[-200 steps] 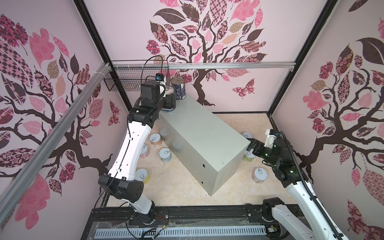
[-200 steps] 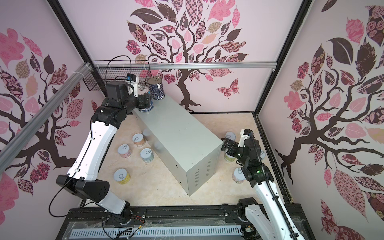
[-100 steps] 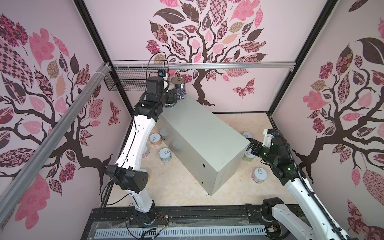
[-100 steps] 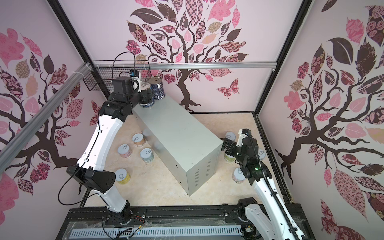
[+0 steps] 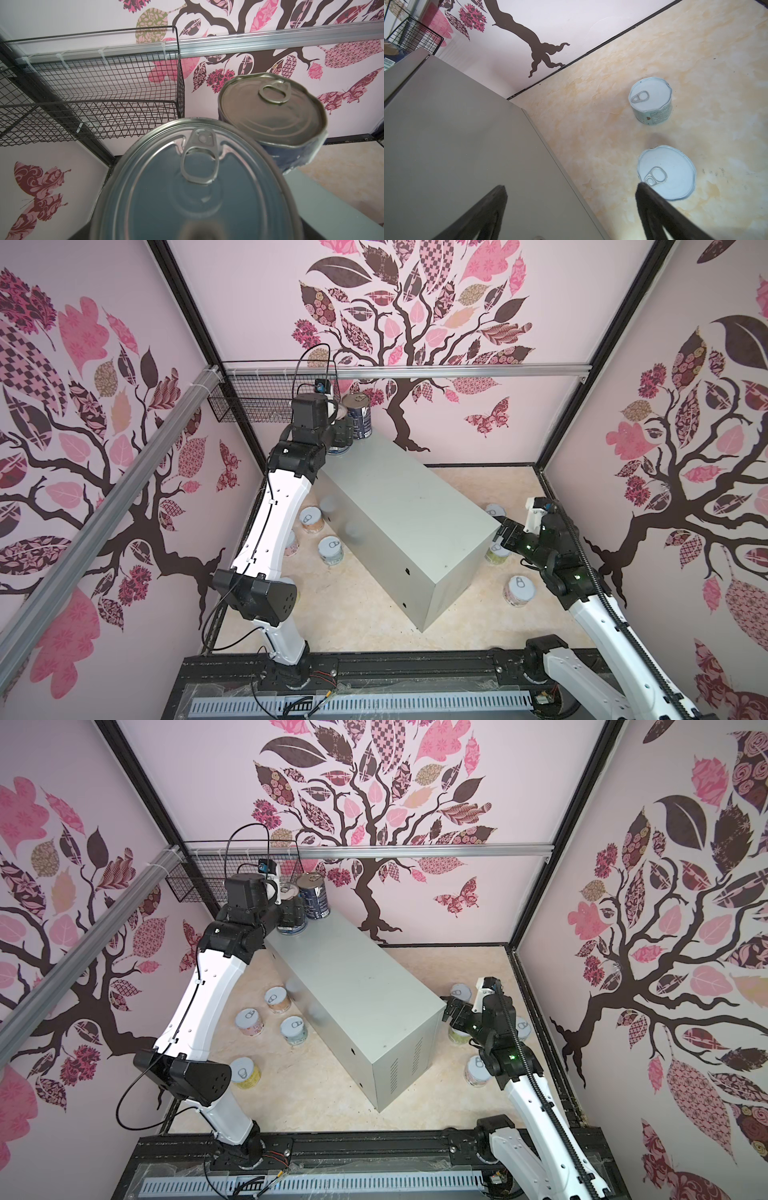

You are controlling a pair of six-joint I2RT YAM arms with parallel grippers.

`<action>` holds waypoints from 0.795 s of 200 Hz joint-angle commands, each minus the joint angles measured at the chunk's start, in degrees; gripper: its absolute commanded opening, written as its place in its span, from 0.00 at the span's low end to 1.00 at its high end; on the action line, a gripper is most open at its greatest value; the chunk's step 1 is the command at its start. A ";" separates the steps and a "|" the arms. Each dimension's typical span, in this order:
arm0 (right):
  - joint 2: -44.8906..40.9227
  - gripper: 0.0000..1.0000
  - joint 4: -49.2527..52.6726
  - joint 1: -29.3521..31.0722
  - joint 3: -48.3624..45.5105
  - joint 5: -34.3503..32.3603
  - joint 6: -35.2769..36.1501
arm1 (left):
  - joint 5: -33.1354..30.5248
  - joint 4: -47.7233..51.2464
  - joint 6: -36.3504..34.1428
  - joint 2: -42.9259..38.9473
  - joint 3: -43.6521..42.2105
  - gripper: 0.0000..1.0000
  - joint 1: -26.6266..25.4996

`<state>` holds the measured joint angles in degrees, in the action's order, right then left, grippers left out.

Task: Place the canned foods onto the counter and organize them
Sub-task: 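Release the blue-labelled can and raise the left gripper off it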

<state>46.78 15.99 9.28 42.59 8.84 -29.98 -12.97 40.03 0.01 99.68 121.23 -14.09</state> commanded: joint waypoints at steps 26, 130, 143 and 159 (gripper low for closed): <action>-0.04 1.00 0.80 1.23 3.32 1.47 0.55 | -3.11 0.08 -1.37 -3.42 -2.88 0.95 0.64; 1.22 1.00 4.64 1.18 6.10 -2.32 -0.32 | 0.27 0.64 3.69 -11.53 -5.72 0.98 0.57; 1.29 1.00 5.37 1.22 6.57 -2.97 -0.43 | 0.79 1.16 5.03 -12.97 -5.90 0.98 0.62; 1.31 1.00 6.39 1.23 7.19 -3.96 -0.26 | 1.52 2.20 6.88 -14.79 -6.54 0.98 0.63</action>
<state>48.12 19.77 10.07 46.37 6.79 -30.20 -13.21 41.32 3.42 87.88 116.46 -13.76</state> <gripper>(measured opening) 0.999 0.981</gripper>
